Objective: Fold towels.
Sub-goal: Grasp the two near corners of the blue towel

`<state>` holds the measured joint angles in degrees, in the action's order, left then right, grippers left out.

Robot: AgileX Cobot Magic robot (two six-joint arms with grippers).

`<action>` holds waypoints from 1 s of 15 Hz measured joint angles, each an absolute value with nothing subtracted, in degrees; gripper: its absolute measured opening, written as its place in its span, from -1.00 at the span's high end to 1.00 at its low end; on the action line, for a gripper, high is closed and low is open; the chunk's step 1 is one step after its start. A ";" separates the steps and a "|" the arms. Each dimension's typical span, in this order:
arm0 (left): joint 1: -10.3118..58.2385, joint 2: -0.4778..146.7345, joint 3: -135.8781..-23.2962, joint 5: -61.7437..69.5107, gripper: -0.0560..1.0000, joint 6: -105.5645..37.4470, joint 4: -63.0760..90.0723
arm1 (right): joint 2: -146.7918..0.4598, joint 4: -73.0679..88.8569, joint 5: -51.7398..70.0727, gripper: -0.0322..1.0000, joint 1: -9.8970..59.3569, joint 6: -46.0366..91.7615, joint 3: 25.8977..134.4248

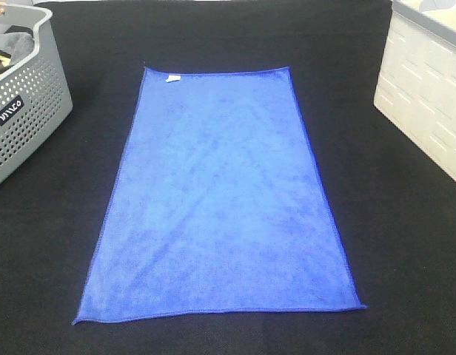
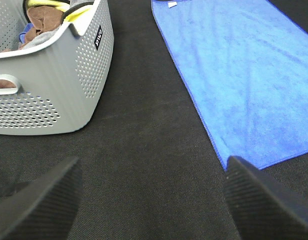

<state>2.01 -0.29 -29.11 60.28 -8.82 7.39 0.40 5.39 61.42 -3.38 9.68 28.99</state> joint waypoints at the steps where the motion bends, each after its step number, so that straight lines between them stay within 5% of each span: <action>1: 2.01 -0.29 -29.11 60.28 -0.52 -8.82 7.39 | 0.40 5.39 61.42 -0.85 -3.38 9.68 28.99; 15: 2.01 -0.29 -29.11 60.28 -0.52 -8.82 7.39 | 0.40 5.39 61.42 -0.85 -3.38 9.68 28.99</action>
